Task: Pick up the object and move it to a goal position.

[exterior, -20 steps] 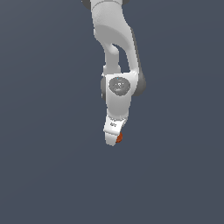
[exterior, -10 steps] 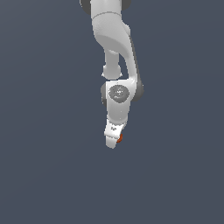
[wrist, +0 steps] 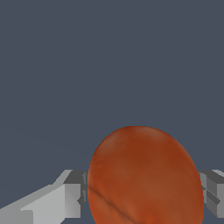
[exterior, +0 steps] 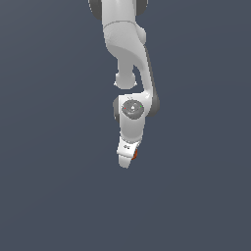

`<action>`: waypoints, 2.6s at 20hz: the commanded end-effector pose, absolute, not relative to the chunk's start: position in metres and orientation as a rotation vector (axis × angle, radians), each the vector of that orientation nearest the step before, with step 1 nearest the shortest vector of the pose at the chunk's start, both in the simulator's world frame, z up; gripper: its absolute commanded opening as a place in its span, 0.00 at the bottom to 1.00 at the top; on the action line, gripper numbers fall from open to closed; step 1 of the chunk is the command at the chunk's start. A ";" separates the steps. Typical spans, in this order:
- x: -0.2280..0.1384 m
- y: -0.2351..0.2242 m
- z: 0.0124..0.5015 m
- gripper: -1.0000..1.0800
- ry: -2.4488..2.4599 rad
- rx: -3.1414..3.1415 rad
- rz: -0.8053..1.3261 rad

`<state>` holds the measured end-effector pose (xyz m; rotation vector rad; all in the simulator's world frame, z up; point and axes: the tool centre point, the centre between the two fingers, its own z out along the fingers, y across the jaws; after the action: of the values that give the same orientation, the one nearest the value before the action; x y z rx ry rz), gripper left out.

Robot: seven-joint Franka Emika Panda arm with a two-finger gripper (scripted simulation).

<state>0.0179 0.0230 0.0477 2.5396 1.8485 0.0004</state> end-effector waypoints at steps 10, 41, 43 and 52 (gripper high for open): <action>0.020 0.021 0.048 0.00 1.848 2.539 0.001; 0.124 -0.127 0.064 0.00 1.849 2.540 0.000; 0.128 -0.132 0.064 0.00 1.849 2.540 0.000; 0.139 -0.145 0.065 0.00 1.849 2.540 0.000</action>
<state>0.1367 -0.1434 0.0636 2.5419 1.8497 -0.0028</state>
